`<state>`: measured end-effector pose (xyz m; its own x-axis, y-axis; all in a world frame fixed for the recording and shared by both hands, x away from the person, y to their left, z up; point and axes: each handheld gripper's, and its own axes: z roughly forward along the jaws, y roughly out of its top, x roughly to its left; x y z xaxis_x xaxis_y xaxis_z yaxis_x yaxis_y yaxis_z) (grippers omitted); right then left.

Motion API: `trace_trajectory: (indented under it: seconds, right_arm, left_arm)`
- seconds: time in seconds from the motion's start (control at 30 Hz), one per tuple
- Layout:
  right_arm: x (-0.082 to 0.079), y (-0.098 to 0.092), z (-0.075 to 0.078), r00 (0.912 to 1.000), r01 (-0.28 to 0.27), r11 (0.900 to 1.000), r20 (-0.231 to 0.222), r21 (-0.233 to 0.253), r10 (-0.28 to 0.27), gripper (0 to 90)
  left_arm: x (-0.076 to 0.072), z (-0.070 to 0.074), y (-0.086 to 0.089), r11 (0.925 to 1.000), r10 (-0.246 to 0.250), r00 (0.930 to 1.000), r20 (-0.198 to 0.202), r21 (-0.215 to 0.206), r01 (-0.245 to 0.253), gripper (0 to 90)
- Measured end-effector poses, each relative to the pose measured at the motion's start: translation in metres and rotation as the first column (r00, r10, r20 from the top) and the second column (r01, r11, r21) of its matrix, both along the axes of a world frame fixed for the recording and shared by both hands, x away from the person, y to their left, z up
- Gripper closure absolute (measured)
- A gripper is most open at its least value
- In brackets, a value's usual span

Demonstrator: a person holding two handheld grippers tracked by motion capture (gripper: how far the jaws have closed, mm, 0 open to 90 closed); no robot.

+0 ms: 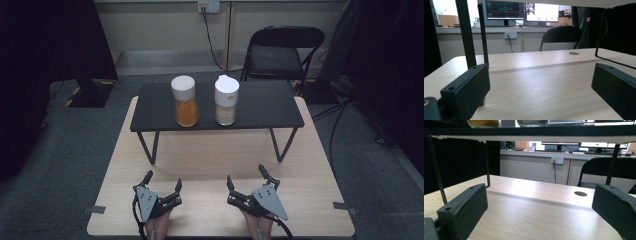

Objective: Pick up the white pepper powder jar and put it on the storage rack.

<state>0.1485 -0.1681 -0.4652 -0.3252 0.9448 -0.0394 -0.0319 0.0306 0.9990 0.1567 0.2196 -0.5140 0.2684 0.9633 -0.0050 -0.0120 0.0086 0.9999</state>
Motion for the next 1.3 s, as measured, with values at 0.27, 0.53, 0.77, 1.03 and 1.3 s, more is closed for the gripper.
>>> trace_trajectory:
  seconds: [0.27, 0.53, 0.77, 1.03, 1.3]
  right_arm:
    - [-0.003, 0.002, -0.012, 1.0000, 0.005, 0.999, -0.007, -0.037, -0.006, 0.0]
    - [-0.004, 0.001, -0.021, 0.9996, 0.017, 0.999, -0.020, -0.028, -0.018, 0.0]
    - [-0.005, 0.002, -0.029, 0.9992, 0.024, 1.000, -0.033, -0.019, -0.024, 0.0]
    - [-0.005, 0.004, -0.036, 0.9984, 0.034, 0.999, -0.044, -0.016, -0.035, 0.0]
    - [-0.003, 0.003, -0.039, 0.9983, 0.036, 0.999, -0.047, -0.008, -0.036, 0.0]
  left_arm:
    - [0.000, 0.000, 0.000, 1.0000, 0.000, 1.0000, 0.000, 0.000, 0.000, 1.1]
    - [0.000, 0.000, 0.000, 1.0000, 0.000, 1.0000, 0.000, 0.000, 0.000, 1.1]
    - [0.000, 0.000, 0.000, 1.0000, 0.001, 1.0000, 0.000, 0.000, -0.001, 1.1]
    - [0.000, 0.000, 0.000, 1.0000, 0.001, 1.0000, 0.000, 0.000, -0.001, 1.1]
    - [0.000, 0.000, 0.000, 1.0000, 0.001, 1.0000, 0.000, 0.000, -0.001, 1.1]
